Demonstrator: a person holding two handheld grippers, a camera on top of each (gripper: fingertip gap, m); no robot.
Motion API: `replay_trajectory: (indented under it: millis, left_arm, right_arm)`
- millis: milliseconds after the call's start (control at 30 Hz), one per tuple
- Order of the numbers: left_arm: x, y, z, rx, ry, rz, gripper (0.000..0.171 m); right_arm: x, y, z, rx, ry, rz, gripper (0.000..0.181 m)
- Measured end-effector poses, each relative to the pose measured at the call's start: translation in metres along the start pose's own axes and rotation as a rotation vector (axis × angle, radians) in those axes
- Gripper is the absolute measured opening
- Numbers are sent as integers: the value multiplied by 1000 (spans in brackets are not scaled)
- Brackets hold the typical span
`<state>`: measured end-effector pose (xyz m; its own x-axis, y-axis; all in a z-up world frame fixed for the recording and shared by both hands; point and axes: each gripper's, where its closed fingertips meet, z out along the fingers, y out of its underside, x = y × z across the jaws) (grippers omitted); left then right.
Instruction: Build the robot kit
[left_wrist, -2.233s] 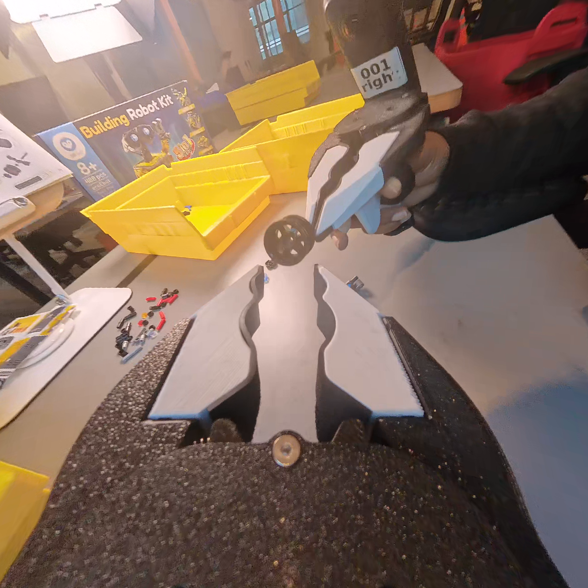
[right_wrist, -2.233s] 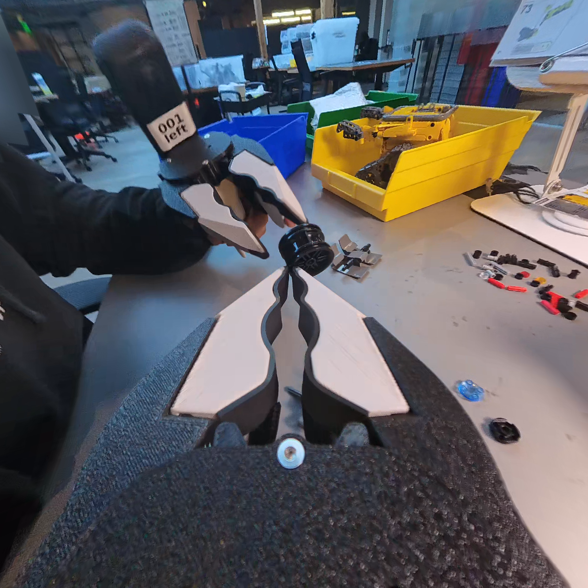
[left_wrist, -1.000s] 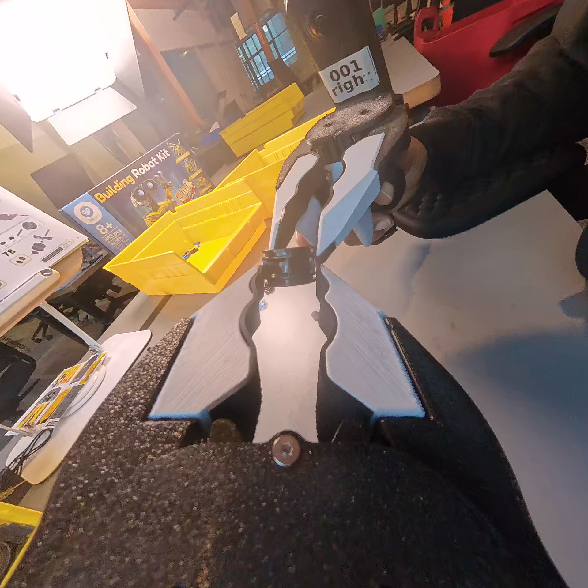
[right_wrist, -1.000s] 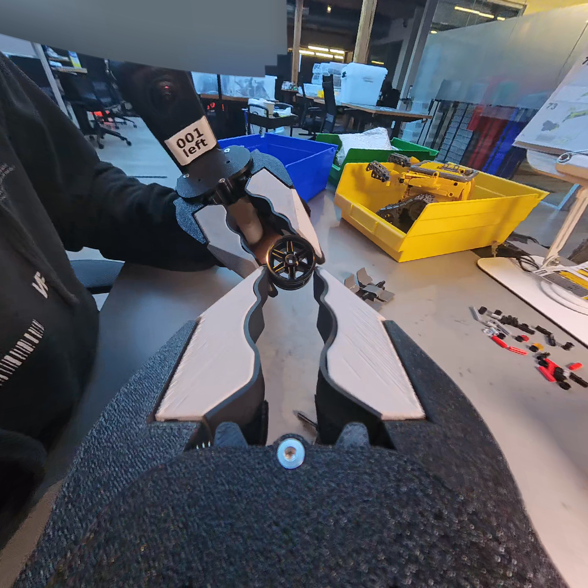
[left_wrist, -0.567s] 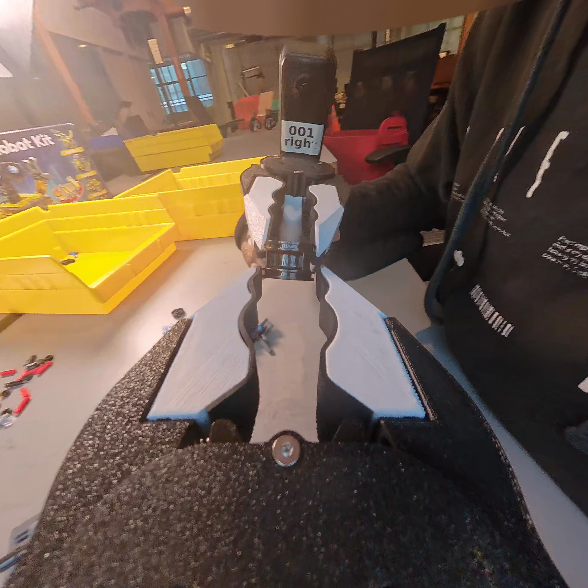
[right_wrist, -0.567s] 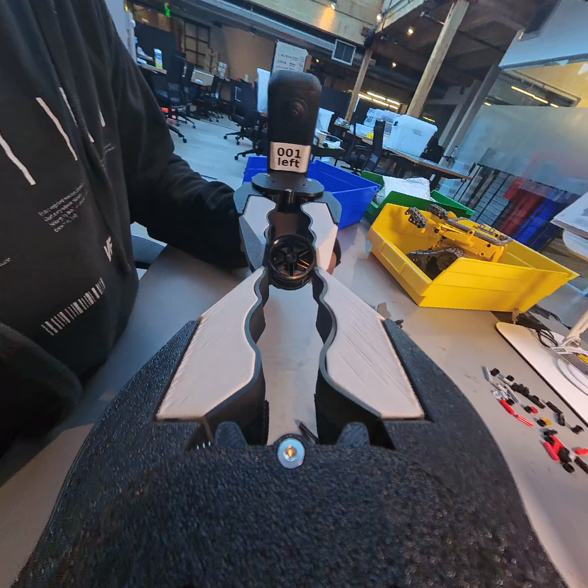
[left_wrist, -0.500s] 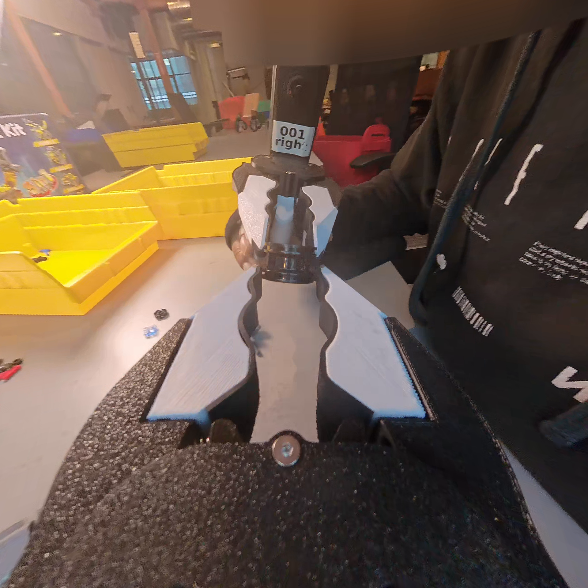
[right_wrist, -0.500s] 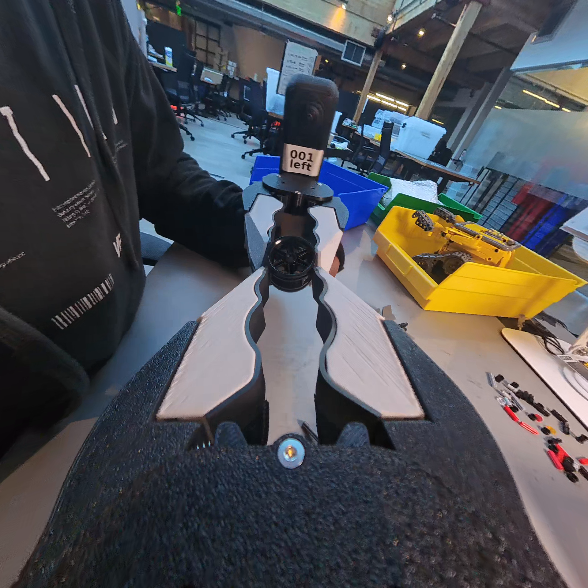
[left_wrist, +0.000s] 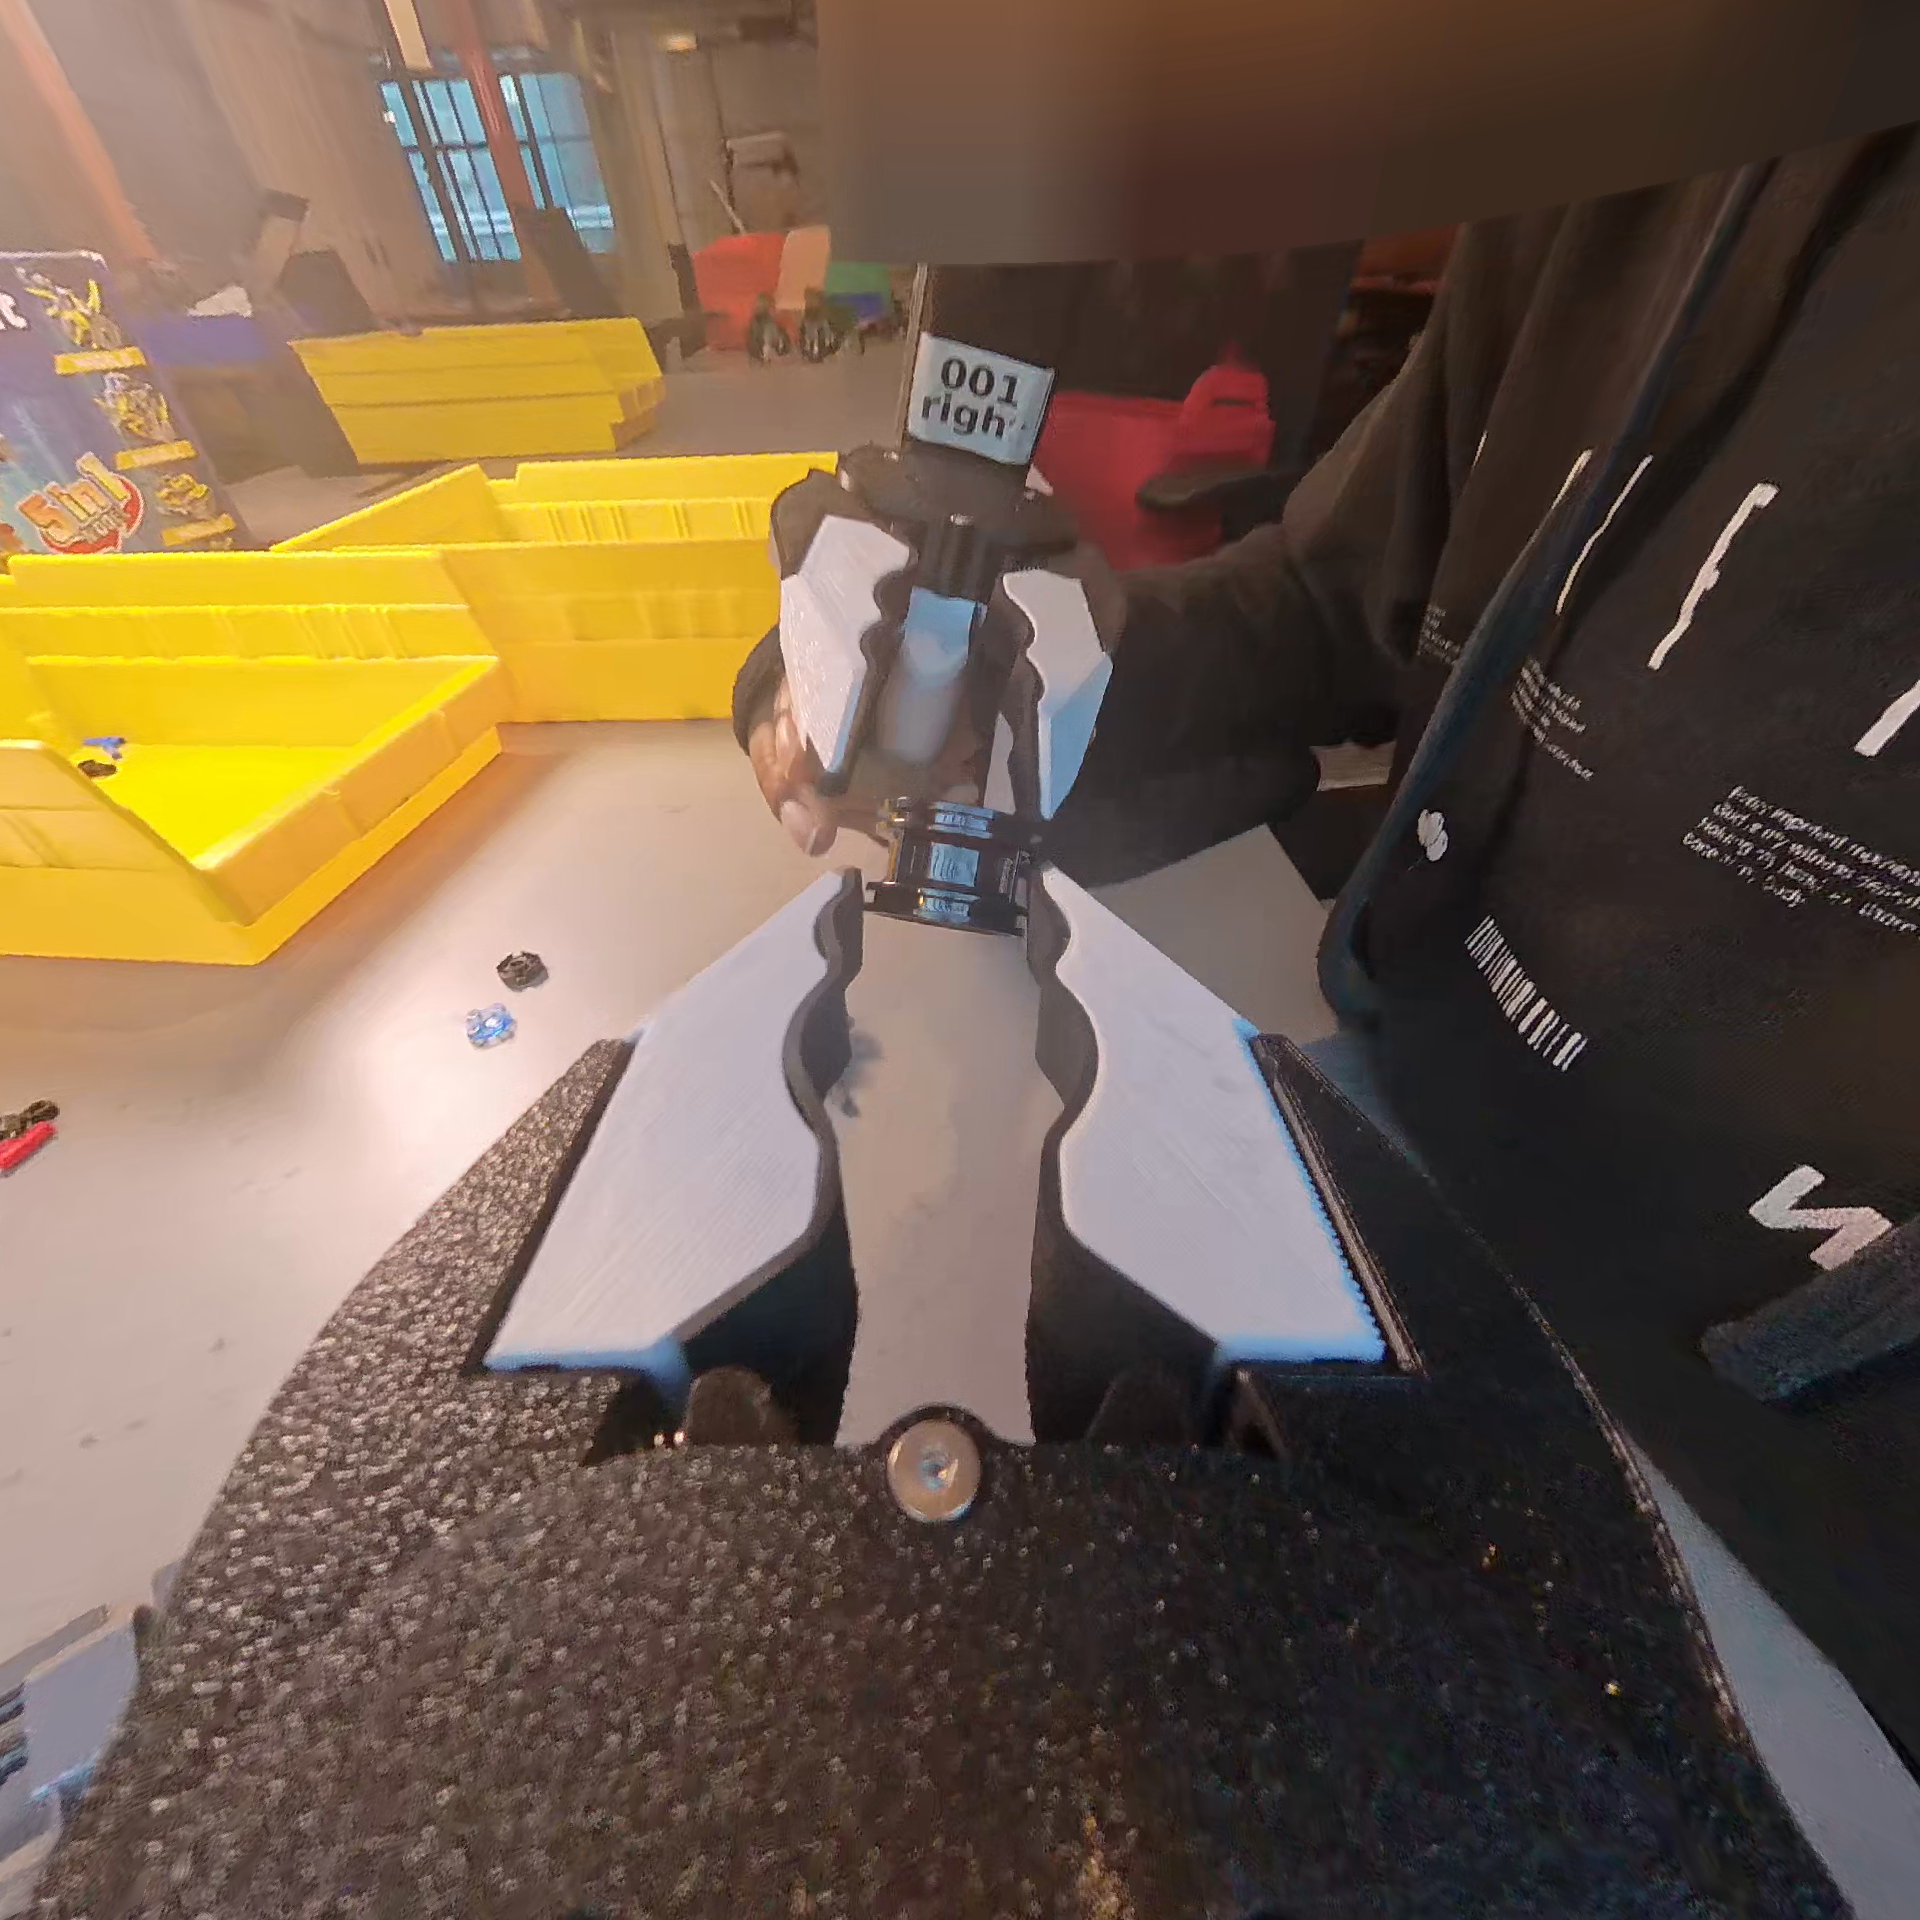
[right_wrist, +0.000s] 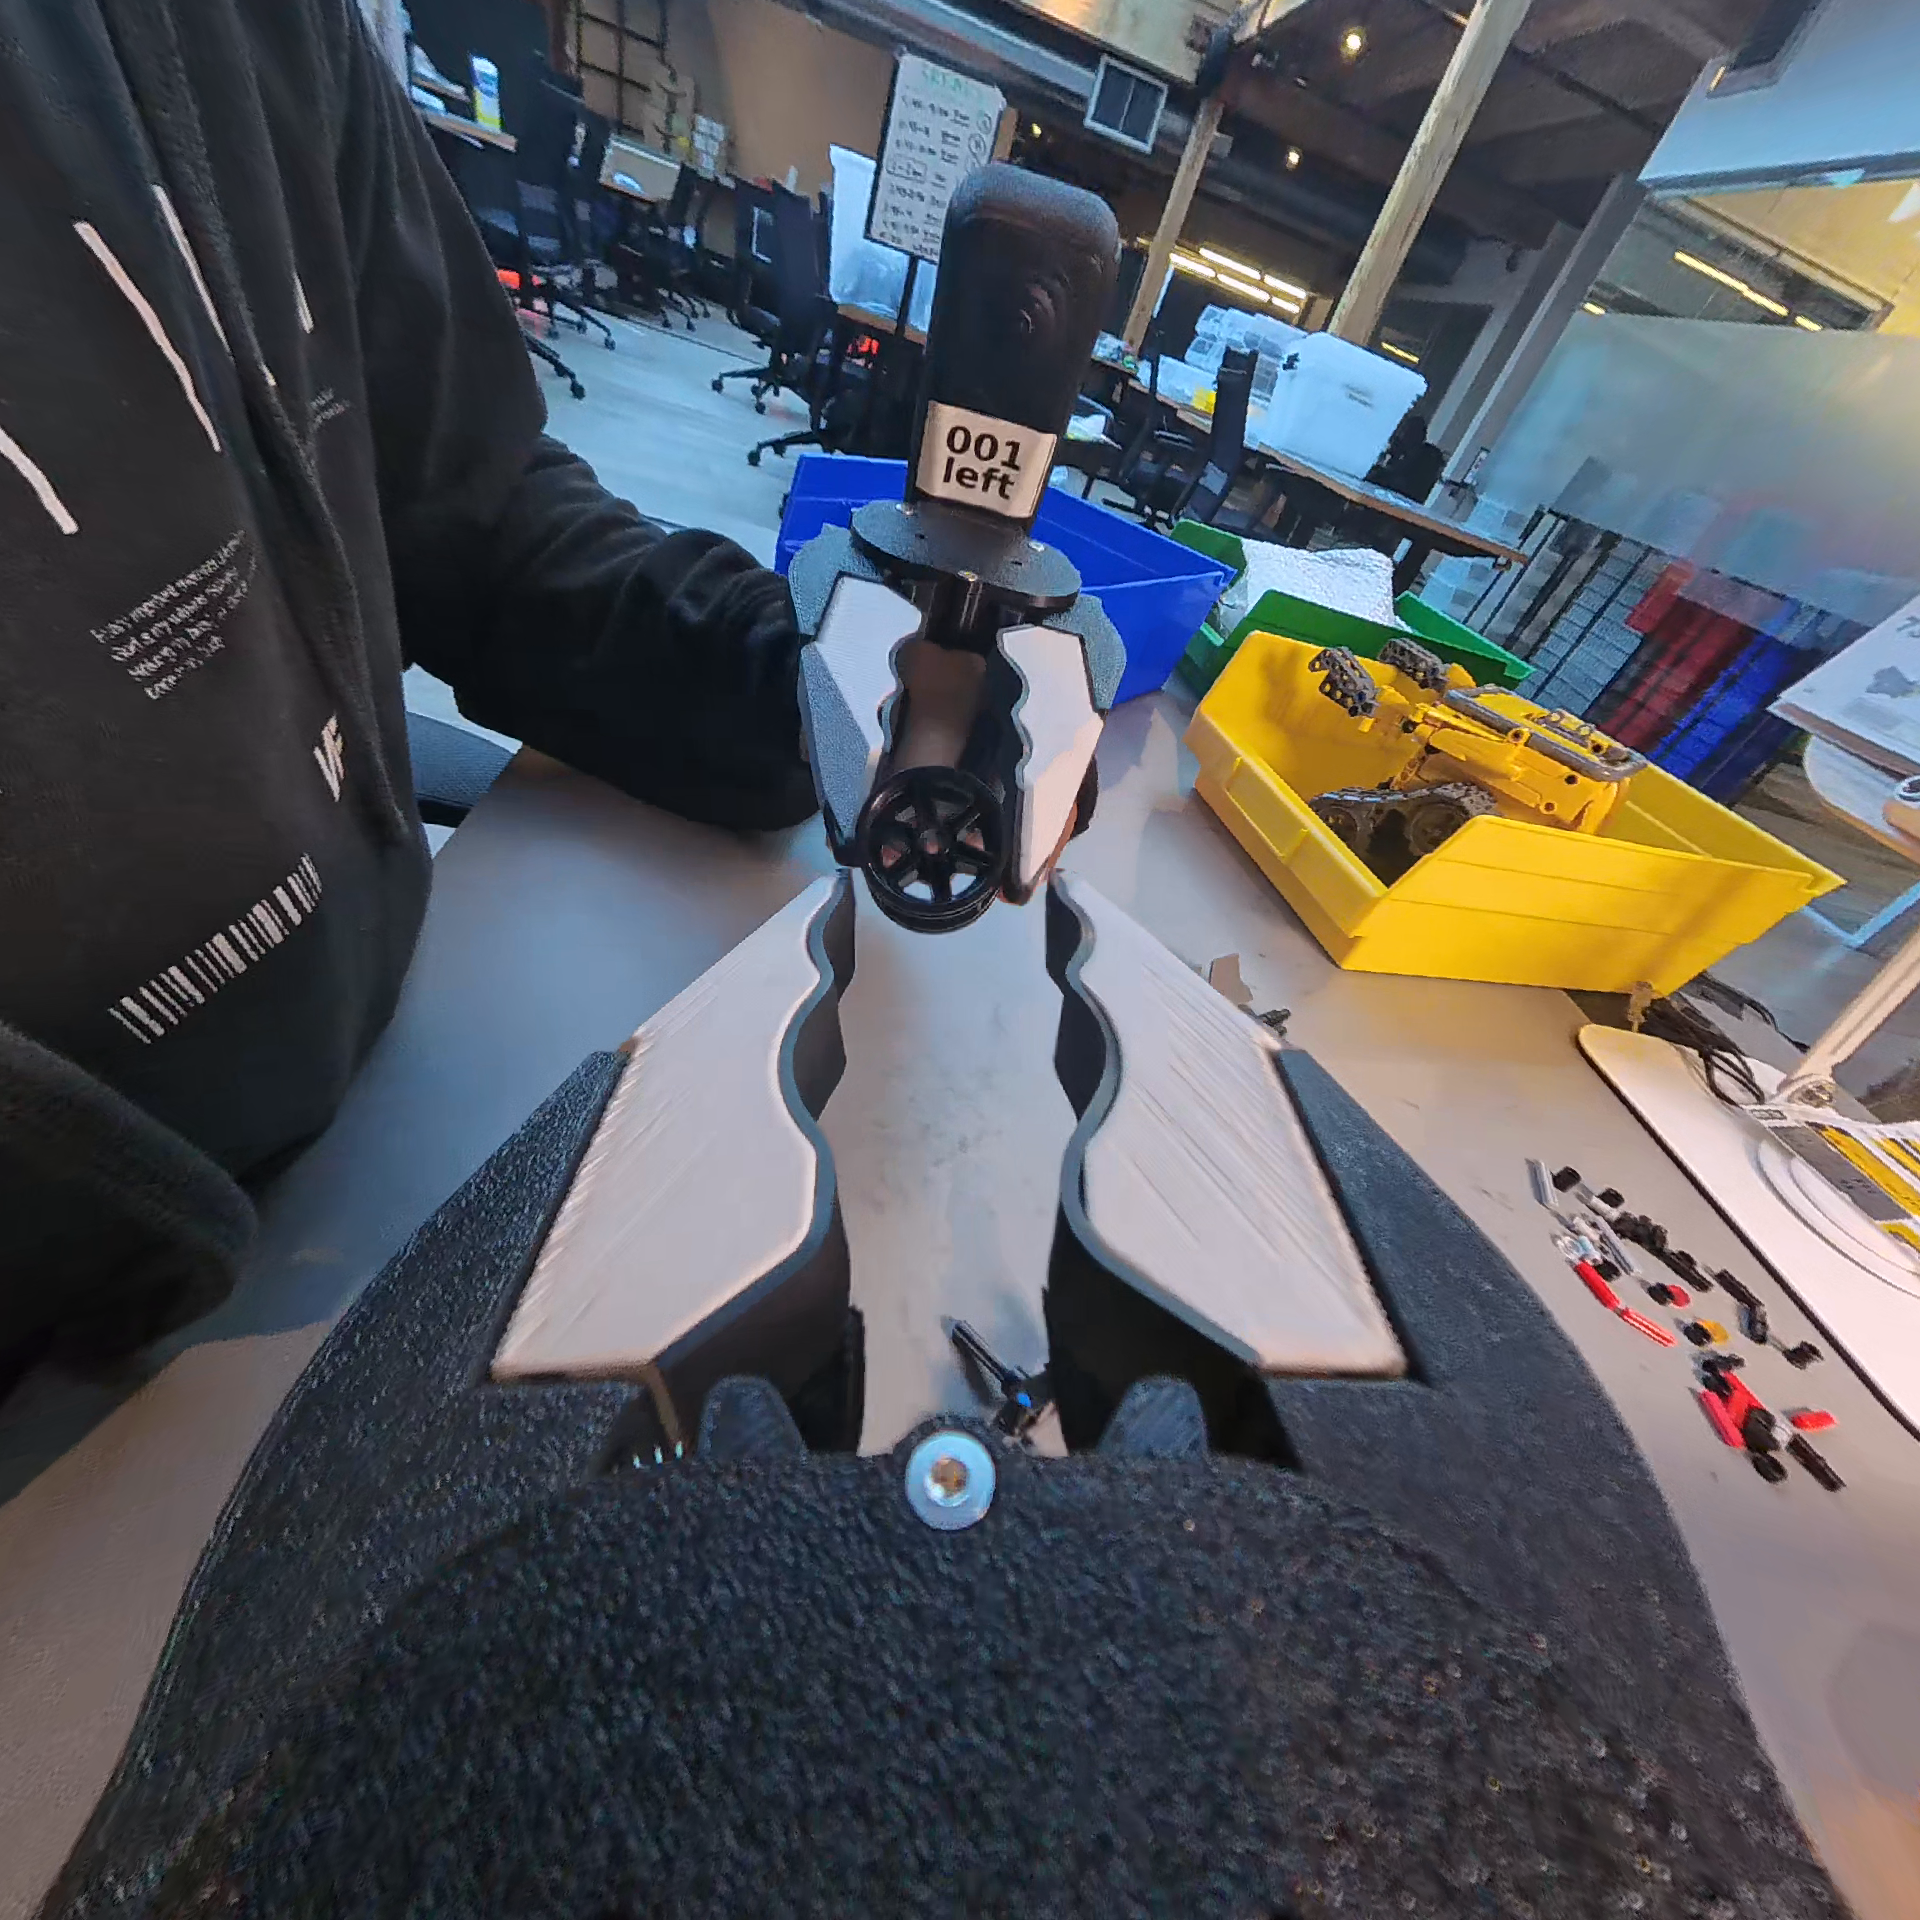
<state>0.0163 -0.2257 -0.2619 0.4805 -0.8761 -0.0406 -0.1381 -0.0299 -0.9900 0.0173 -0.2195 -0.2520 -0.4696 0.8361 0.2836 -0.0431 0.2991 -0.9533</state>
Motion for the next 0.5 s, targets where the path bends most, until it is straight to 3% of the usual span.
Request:
replay_trajectory:
  millis: [167,500]
  left_arm:
    - [0,10,5,-53,2,-29,30]
    - [-2,9,7,-30,3,-82,31]
  right_arm:
    - [-5,8,5,-51,-11,-31,37]
    - [-3,16,7,-76,-17,8,29]
